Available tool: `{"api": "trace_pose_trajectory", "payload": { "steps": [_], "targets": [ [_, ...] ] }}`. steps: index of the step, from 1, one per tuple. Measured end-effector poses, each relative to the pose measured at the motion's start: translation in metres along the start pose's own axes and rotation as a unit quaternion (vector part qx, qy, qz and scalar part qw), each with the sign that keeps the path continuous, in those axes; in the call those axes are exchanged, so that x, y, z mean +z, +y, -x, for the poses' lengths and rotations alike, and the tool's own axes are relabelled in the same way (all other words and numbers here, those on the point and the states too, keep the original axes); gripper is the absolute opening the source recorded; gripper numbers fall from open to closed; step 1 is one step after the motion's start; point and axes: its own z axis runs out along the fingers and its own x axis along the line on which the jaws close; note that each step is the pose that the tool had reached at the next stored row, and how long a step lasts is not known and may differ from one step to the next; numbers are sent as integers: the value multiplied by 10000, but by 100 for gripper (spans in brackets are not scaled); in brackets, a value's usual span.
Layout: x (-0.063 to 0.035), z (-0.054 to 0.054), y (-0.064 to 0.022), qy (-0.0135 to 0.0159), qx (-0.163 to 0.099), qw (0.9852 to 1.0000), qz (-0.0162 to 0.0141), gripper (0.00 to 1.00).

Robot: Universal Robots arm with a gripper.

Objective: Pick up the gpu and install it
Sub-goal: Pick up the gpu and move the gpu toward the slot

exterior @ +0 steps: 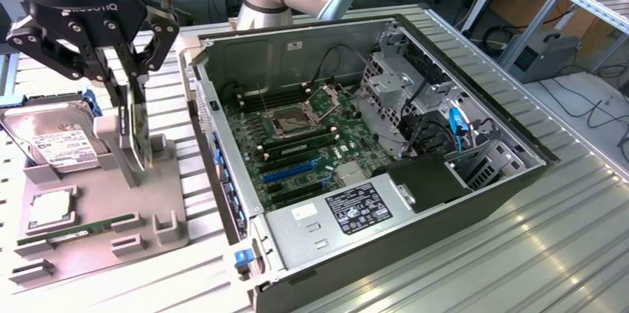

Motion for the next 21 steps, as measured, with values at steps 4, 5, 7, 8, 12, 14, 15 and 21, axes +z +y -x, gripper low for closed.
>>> {"api": "trace_pose_trajectory", "payload": {
  "steps": [4,5,7,8,12,14,15,21],
  "targets": [
    [-35,1,1,0,0,10000,0,27],
    [-43,1,1,0,0,10000,0,27],
    [-61,2,1,0,0,10000,0,27],
    [-71,2,1,0,0,10000,0,27],
    [-111,3,1,0,0,10000,0,27],
    [-126,4,2,0,0,10000,0,27],
    [-134,4,2,0,0,10000,0,27],
    [-177,5,3,0,0,10000,0,27]
  ]
}}
